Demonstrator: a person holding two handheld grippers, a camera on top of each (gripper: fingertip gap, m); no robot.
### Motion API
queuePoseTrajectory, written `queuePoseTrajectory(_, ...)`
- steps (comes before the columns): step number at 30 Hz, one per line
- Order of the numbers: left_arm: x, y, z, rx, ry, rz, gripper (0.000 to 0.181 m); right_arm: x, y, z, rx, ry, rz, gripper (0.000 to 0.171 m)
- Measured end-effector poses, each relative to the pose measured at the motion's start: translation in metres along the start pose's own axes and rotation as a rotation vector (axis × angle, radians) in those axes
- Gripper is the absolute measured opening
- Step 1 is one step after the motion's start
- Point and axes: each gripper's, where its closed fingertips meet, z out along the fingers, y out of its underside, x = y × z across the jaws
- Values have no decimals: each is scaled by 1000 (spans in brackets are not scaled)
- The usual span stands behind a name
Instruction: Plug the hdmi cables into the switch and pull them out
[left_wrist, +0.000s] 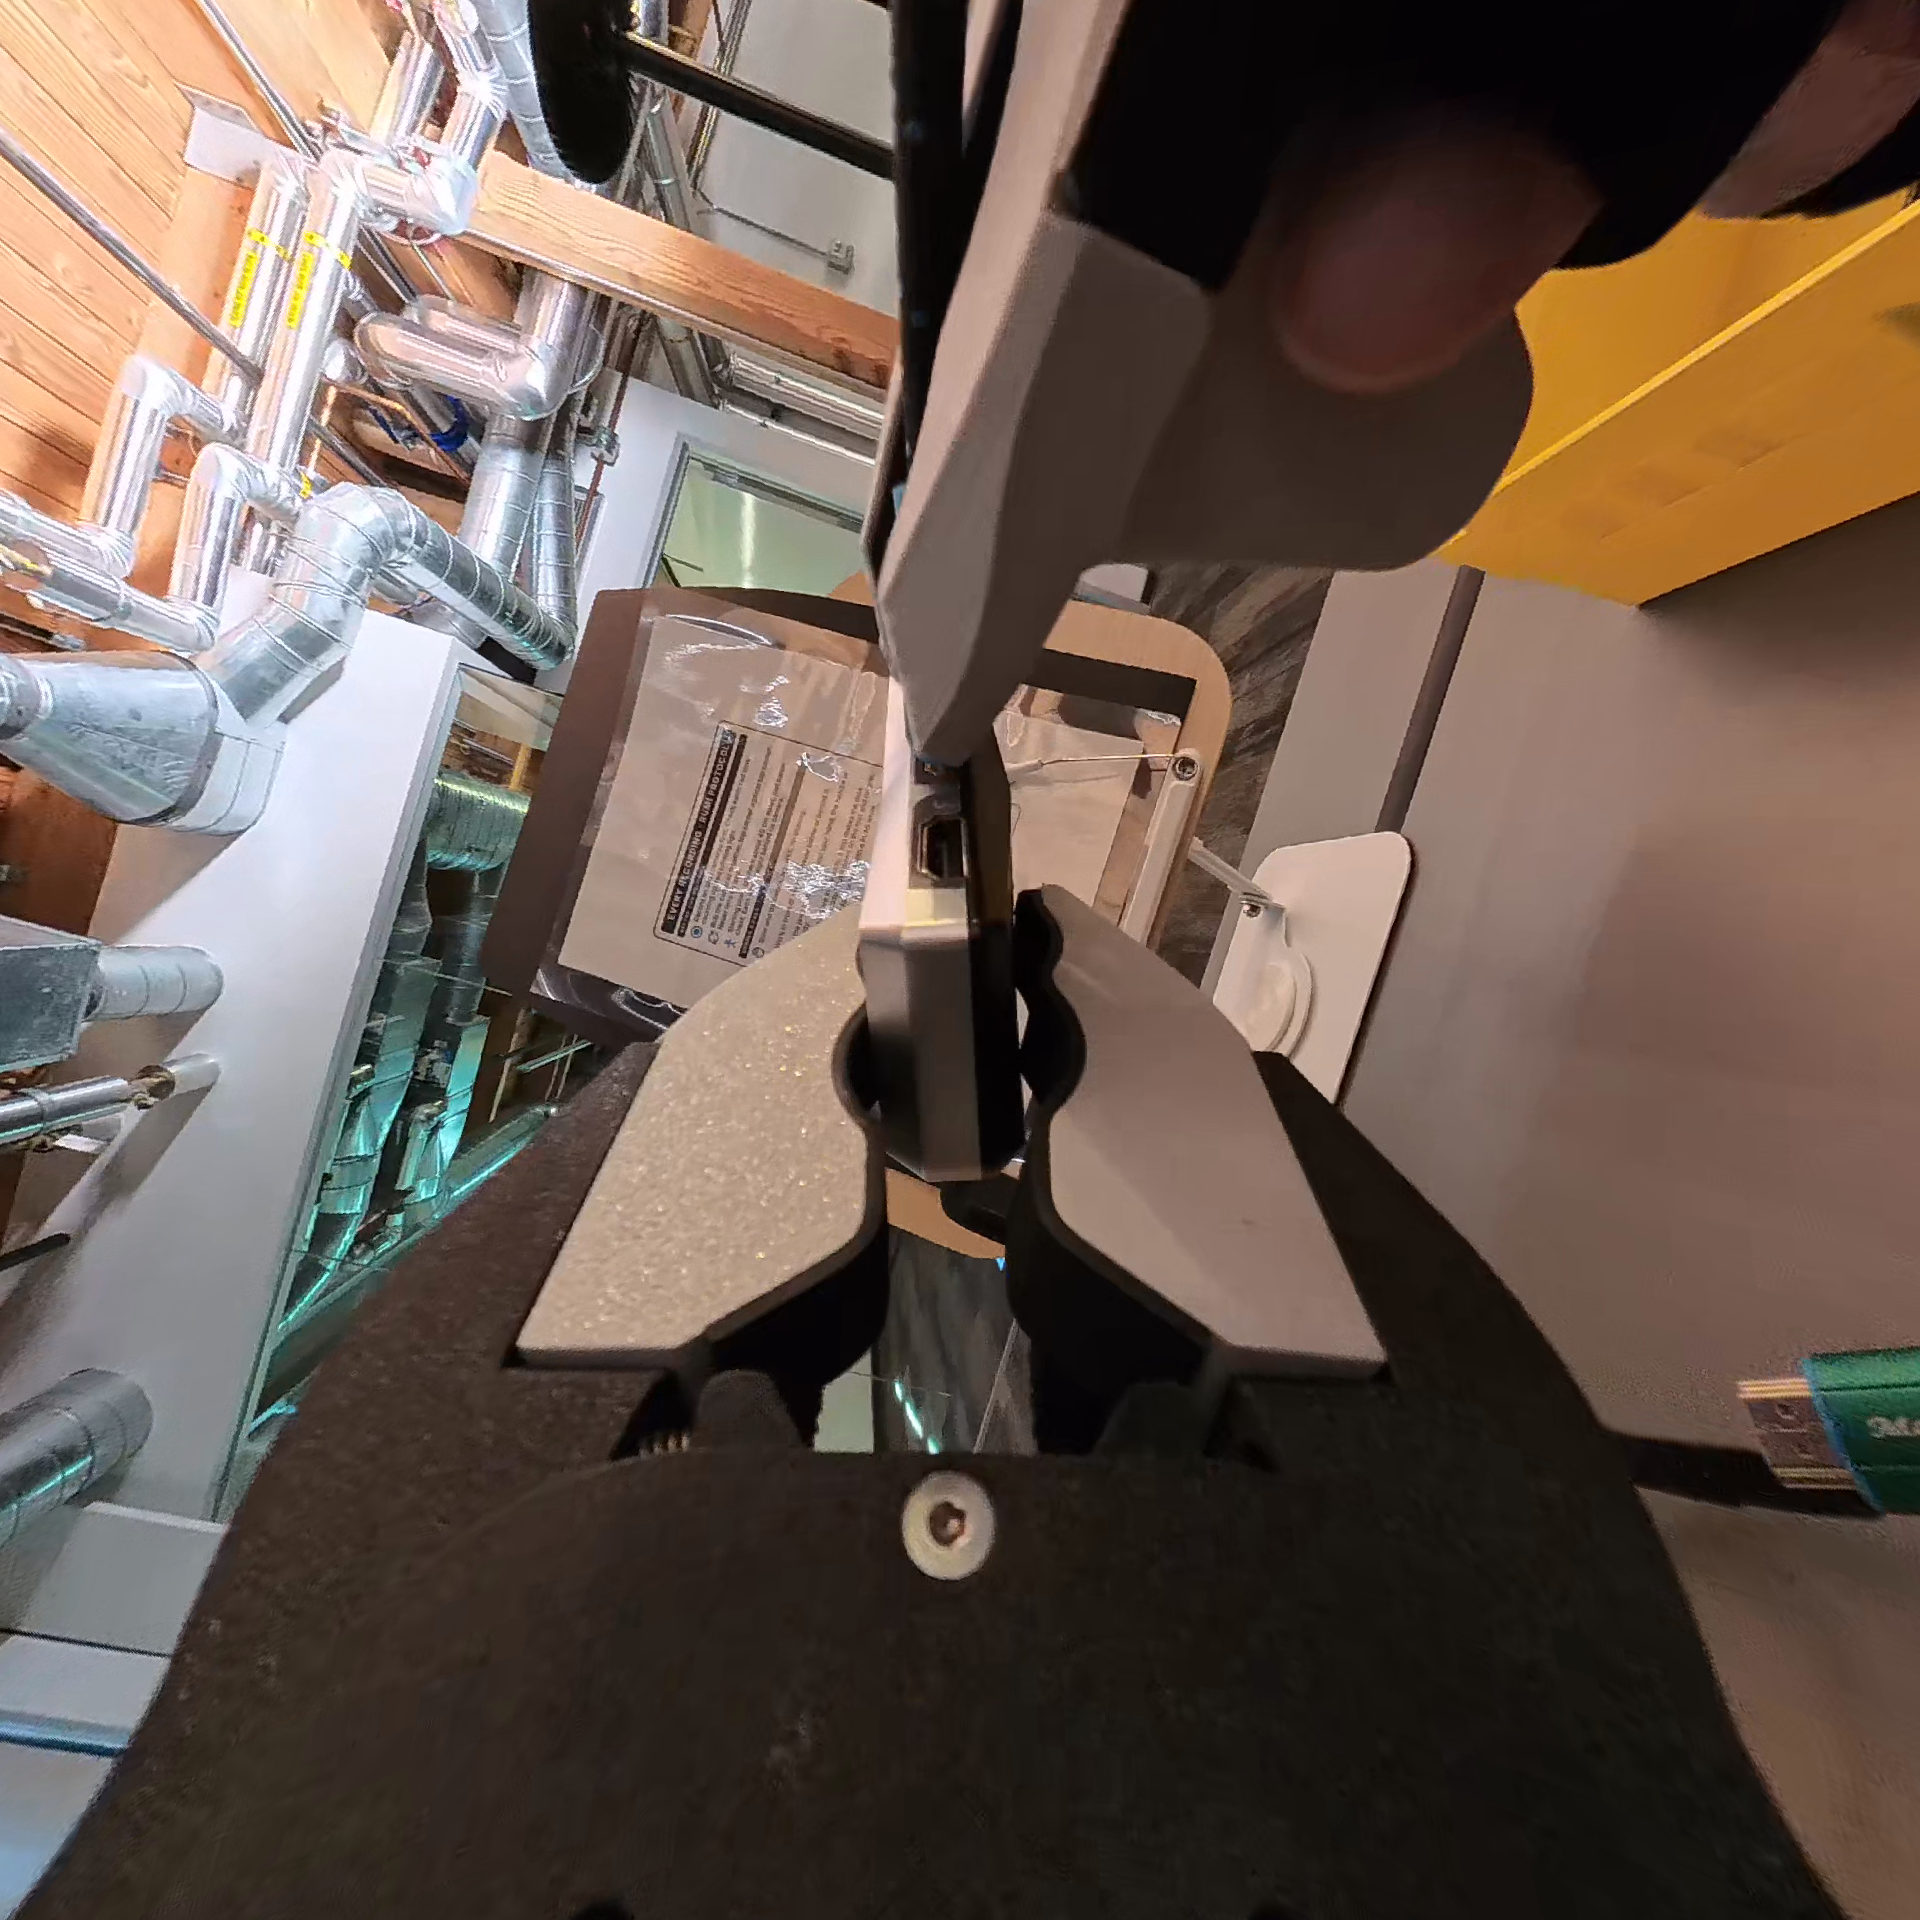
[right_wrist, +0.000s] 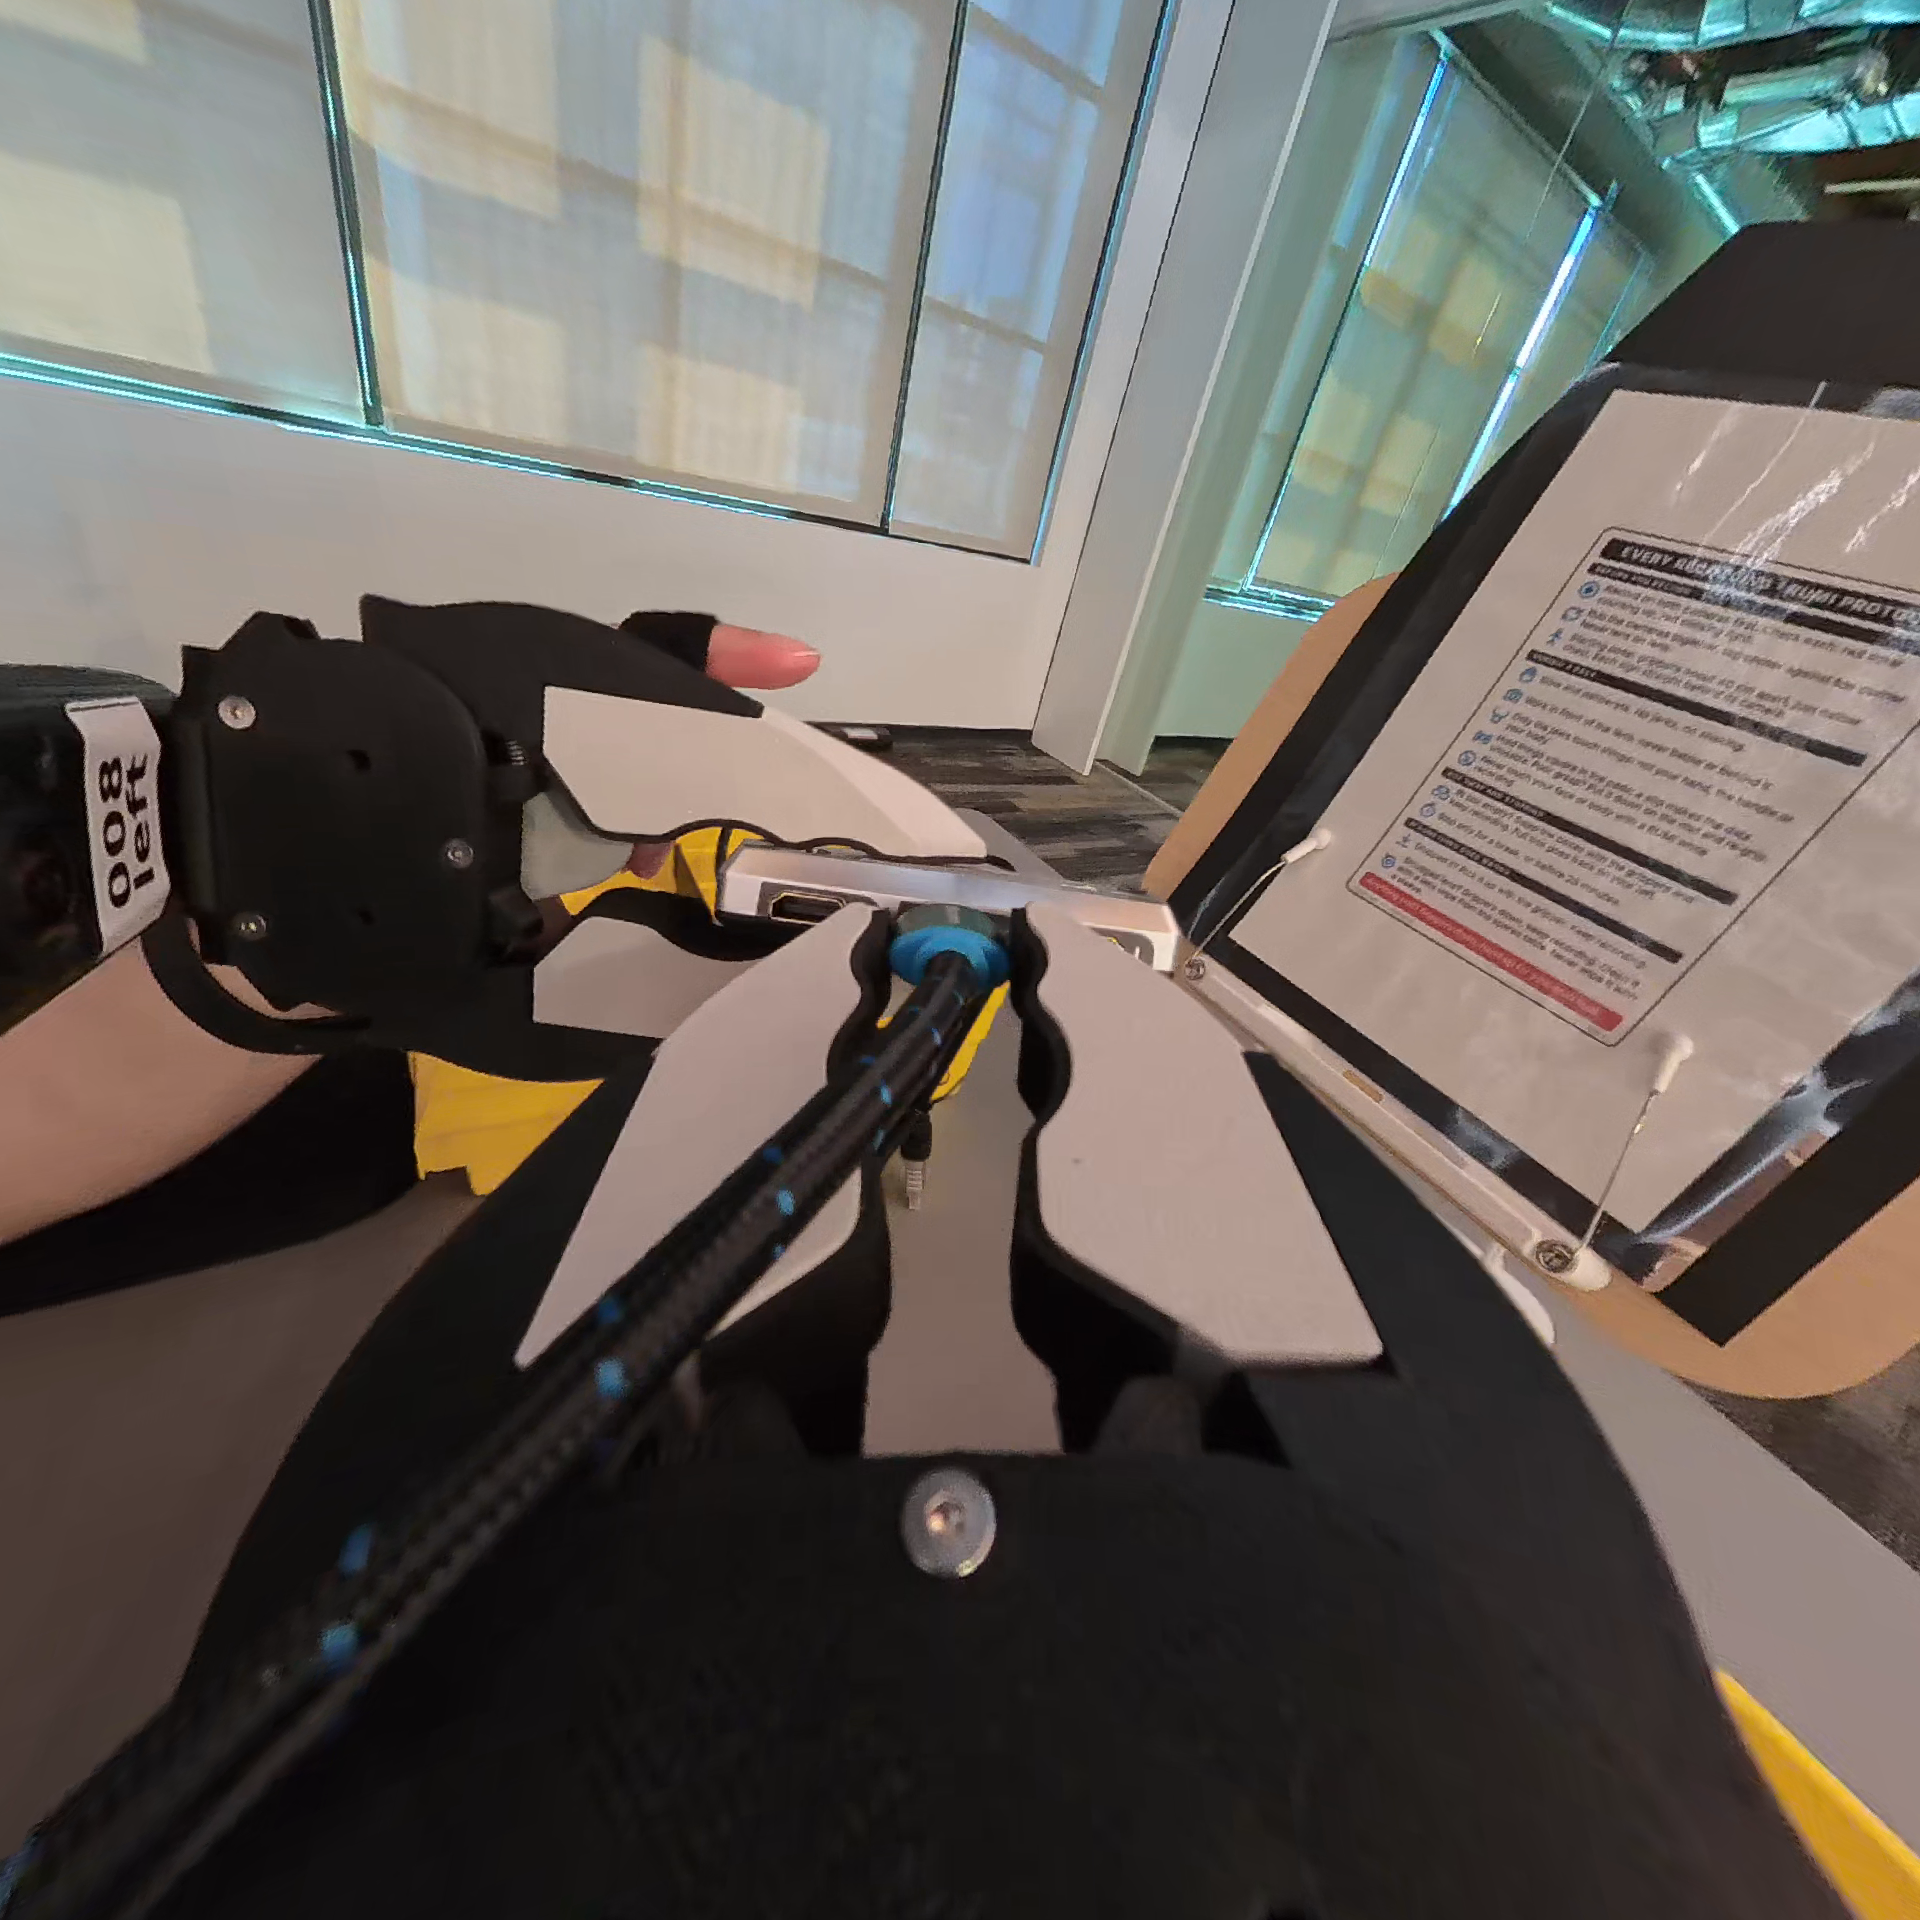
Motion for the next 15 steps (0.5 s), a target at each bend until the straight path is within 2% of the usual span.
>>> queuePoseTrajectory(1, 0, 0, 0, 2, -3, 3, 21, 0, 1, 0, -4, 2, -11, 22)
queuePoseTrajectory(6, 2, -4, 2, 47, -38, 6, 23, 1, 1, -2, 14, -12, -8, 22)
queuePoseTrajectory(15, 1, 0, 5, 13, -45, -20, 21, 3, 3, -2, 13, -6, 1, 22)
